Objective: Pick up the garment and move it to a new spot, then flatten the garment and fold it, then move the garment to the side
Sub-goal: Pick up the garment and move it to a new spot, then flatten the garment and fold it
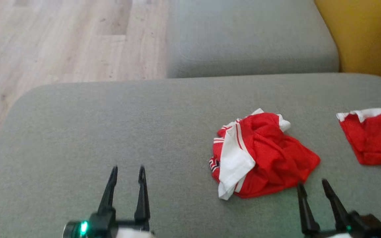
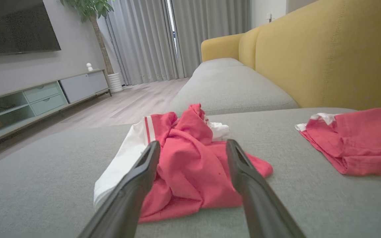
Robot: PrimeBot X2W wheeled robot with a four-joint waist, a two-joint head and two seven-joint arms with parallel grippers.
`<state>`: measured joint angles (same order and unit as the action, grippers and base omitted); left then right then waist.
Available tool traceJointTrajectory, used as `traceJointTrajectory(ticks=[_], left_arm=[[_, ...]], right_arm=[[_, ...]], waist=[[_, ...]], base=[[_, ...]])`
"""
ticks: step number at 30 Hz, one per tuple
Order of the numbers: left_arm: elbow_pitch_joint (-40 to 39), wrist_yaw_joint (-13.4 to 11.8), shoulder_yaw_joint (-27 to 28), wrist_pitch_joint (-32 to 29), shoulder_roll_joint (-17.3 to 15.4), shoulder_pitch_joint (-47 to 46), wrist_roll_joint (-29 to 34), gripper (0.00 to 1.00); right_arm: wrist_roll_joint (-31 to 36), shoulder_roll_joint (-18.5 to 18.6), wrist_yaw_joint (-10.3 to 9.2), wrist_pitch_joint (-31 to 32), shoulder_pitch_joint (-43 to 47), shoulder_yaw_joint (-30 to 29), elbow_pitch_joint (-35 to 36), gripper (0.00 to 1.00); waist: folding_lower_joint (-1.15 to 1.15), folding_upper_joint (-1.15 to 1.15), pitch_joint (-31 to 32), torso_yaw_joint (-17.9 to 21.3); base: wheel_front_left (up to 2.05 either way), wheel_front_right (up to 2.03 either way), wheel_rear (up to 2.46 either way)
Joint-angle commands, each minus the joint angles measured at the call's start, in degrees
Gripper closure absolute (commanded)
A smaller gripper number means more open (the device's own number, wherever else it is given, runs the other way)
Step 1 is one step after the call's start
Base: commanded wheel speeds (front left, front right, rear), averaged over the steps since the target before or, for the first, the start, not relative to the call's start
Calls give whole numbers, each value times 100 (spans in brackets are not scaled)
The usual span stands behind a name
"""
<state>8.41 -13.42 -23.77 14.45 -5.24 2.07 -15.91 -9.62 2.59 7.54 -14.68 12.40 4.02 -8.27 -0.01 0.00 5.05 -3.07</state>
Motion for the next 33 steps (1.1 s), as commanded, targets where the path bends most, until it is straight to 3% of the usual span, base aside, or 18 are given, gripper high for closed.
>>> traceJointTrajectory(ticks=[1, 9, 16, 33], left_arm=[[-250, 37, 238, 54, -4, -89, 116, 0], [-439, 243, 471, 54, 82, 662, 632, 0], [-386, 412, 591, 54, 140, 695, 832, 0], [-232, 554, 694, 54, 220, 726, 947, 0]], right_arm=[[-50, 30, -5, -31, -73, 70, 149, 0], [-107, 30, -5, -31, 137, -14, 140, 0], [-71, 29, -5, -31, 99, 24, 137, 0], [-121, 29, -5, -31, 16, 66, 117, 0]], waist=[[1, 0, 121, -121], [1, 0, 189, -207], [1, 0, 194, -213], [1, 0, 200, -227]], base=[[0, 0, 0], [0, 0, 0], [0, 0, 0], [0, 0, 0]])
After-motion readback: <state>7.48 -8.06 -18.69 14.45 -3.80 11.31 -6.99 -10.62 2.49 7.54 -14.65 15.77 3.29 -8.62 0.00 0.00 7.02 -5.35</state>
